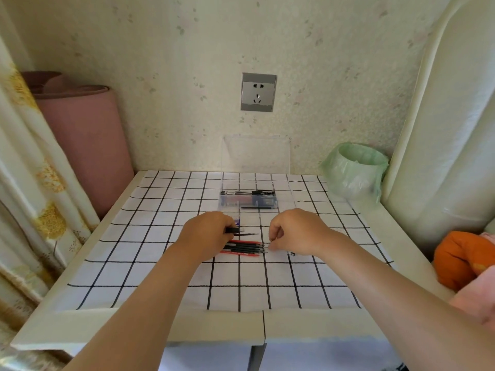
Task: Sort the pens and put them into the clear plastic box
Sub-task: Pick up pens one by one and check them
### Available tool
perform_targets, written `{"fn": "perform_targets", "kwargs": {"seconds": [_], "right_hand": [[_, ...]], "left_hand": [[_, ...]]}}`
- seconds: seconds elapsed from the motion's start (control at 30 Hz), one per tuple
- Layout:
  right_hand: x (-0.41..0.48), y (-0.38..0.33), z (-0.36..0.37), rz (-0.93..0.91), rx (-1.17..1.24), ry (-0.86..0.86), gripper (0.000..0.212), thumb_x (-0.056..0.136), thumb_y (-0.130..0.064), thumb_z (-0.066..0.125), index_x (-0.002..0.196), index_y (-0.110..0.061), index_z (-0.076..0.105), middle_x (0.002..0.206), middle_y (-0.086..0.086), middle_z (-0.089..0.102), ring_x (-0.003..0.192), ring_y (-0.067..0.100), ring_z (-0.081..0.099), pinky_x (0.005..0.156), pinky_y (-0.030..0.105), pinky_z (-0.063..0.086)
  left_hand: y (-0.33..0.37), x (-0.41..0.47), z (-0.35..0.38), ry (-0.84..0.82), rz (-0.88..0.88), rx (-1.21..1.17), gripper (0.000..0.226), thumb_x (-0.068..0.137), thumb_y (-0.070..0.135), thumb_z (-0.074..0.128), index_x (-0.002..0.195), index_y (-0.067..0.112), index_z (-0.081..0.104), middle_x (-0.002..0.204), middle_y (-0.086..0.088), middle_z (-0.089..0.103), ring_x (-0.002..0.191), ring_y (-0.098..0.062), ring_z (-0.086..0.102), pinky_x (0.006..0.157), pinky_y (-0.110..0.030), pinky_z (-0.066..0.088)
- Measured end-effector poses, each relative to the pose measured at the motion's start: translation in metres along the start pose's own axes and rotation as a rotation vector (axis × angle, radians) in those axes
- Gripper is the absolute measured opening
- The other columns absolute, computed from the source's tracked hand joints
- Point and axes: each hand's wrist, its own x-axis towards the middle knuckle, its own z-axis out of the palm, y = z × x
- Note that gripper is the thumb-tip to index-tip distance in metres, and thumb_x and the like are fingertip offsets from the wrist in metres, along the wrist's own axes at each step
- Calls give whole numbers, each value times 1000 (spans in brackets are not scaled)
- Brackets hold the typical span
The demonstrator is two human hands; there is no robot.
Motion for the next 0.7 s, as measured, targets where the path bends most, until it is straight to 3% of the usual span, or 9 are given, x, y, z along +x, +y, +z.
{"fn": "perform_targets", "kwargs": {"seconds": [0.2,0.33,0.43,0.57,0.7], "right_hand": [[4,2,3,-1,18,-80,23,76,-45,78,93,-31,72,76,-16,55,71,4,53,58,24,37],[5,8,2,2,70,-123,24,76,-42,78,96,-31,72,79,-13,60,72,5,57,61,25,41],[8,10,-1,-5,117,20,19,83,-45,70,99,-34,70,87,-14,63,79,6,60,70,27,48],[21,13,-2,-76,77,303,18,95,-32,57,108,-30,69,99,-11,63,82,4,54,73,25,41],[40,16,5,-54,-1,249,26,99,-32,49,116,-24,68,111,-2,65,104,19,57,88,36,47]], "left_hand": [[0,-1,4,-50,17,-35,25,93,43,59,113,31,68,102,10,64,90,-11,60,76,-28,50],[-1,-6,-3,-173,59,-95,52,71,64,73,113,34,64,106,15,53,94,-8,56,81,-29,50],[-2,-6,-3,-183,71,-63,51,72,58,75,116,34,64,106,11,53,93,-10,57,84,-33,52],[-2,-6,-4,-159,75,-72,39,83,48,70,117,30,66,107,8,55,94,-12,58,85,-34,53],[-1,-4,-4,-163,62,-93,47,80,53,70,121,31,63,111,9,54,98,-12,57,87,-35,52]]}}
